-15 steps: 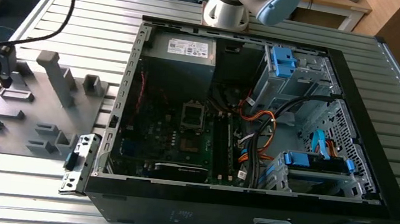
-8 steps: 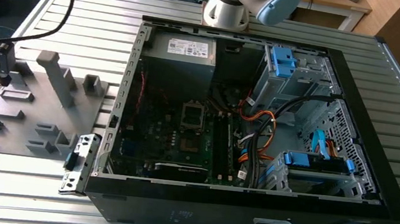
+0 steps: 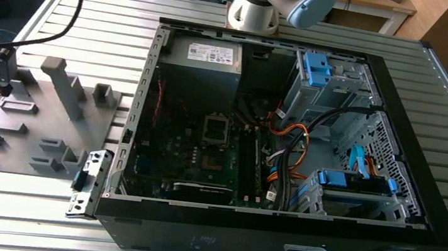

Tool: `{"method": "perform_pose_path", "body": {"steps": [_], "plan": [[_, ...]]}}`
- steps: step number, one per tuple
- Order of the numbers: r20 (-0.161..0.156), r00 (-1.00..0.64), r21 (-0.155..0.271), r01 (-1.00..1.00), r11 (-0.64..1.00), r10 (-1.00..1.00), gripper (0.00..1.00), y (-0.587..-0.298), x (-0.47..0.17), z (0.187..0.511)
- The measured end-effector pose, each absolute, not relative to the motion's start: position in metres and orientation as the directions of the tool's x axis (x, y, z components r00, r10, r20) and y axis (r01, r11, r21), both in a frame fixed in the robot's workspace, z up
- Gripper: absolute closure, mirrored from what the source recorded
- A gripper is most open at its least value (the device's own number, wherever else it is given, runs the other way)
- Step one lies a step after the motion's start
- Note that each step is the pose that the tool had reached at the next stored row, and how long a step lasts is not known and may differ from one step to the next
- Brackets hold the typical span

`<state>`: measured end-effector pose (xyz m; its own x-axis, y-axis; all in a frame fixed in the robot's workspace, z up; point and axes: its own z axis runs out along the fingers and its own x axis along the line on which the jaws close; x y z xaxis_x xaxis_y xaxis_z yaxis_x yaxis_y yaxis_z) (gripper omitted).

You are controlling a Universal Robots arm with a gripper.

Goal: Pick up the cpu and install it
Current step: 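Pick up the cpu and move it towards the insertion slot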

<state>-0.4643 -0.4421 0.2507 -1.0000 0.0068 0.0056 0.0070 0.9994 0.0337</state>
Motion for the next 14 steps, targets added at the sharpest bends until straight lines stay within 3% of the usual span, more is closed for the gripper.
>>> {"method": "perform_pose_path", "body": {"steps": [14], "plan": [[0.005, -1.0, 0.034, 0.007, 0.999, 0.007, 0.53, -0.442, -0.464, 0.27]]}}
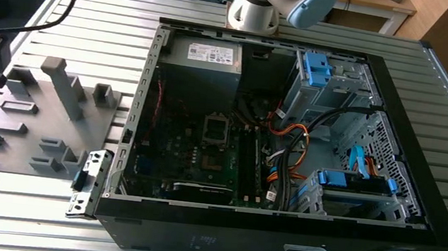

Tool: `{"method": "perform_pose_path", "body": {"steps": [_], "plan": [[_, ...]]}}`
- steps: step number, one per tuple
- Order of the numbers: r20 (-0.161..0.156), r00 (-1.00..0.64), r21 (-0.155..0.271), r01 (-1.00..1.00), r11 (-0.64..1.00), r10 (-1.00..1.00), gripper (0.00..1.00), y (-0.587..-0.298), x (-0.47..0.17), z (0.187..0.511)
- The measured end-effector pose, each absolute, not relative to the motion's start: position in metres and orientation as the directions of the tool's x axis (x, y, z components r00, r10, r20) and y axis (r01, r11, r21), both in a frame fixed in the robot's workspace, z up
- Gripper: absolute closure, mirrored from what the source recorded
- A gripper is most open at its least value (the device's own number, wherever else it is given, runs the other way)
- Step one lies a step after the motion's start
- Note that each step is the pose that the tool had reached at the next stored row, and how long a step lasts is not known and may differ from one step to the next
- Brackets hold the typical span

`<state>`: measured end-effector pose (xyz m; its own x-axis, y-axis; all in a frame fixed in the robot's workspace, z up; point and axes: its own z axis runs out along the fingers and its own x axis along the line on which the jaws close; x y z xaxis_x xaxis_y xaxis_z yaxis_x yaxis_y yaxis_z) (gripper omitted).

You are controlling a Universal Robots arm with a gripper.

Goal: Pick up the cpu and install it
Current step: 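Pick up the cpu and move it towards the insertion slot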

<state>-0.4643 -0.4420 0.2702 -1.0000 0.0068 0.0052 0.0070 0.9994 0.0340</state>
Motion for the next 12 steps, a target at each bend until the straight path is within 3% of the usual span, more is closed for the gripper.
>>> {"method": "perform_pose_path", "body": {"steps": [12], "plan": [[0.005, -1.0, 0.034, 0.007, 0.999, 0.007, 0.53, -0.442, -0.4643, 0.2721]]}}
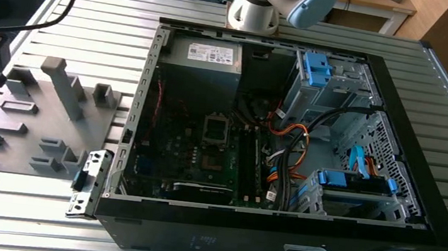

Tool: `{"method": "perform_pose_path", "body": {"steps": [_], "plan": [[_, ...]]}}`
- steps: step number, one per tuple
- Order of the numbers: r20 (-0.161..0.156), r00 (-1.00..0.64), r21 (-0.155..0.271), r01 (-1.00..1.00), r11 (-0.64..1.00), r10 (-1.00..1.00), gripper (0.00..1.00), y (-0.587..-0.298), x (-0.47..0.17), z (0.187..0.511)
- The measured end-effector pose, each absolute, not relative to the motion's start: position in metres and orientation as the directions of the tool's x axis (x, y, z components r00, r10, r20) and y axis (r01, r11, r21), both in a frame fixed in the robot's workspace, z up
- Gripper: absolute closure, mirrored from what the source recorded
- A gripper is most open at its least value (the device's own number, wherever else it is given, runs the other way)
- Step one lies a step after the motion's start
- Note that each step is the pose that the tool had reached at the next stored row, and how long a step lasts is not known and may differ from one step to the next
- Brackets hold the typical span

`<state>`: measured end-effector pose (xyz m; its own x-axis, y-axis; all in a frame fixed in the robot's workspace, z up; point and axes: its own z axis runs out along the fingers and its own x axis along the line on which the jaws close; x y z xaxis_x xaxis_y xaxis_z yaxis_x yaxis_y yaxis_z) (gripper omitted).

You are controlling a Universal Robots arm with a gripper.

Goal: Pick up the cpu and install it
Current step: 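Pick up the cpu and move it towards the insertion slot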

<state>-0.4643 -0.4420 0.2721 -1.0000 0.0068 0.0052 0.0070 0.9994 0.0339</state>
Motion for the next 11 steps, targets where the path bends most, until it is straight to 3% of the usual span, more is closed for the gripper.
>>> {"method": "perform_pose_path", "body": {"steps": [11], "plan": [[0.005, -1.0, 0.034, 0.007, 0.999, 0.007, 0.53, -0.442, -0.464, 0.285]]}}
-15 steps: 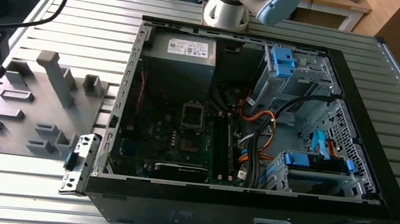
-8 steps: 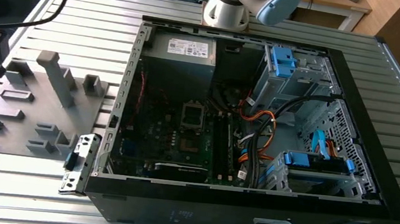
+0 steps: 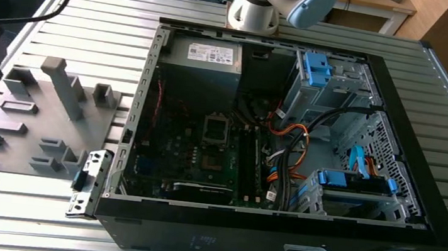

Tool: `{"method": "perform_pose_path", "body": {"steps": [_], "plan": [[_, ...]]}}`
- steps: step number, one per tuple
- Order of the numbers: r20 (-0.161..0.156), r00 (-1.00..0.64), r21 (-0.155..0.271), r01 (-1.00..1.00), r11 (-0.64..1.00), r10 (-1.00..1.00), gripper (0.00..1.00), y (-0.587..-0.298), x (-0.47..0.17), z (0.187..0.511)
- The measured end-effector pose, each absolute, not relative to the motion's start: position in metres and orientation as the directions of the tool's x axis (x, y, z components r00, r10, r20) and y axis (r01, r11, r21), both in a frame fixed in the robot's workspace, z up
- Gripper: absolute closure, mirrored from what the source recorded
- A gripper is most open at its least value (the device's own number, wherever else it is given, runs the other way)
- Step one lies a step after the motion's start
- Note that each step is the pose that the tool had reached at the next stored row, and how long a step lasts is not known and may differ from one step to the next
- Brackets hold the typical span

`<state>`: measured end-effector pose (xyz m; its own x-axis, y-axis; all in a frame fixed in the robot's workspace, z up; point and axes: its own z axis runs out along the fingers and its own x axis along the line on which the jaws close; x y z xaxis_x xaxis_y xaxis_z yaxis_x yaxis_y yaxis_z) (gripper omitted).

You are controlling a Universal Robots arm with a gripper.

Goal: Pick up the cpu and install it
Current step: 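Pick up the cpu and move it towards the insertion slot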

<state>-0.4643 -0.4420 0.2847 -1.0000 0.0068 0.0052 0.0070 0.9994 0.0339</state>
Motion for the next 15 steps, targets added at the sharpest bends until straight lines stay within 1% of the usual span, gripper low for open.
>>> {"method": "perform_pose_path", "body": {"steps": [8, 15], "plan": [[0.005, -1.0, 0.034, 0.007, 0.999, 0.007, 0.53, -0.442, -0.464, 0.298], [0.005, -1.0, 0.034, 0.007, 0.999, 0.007, 0.53, -0.442, -0.464, 0.299]]}}
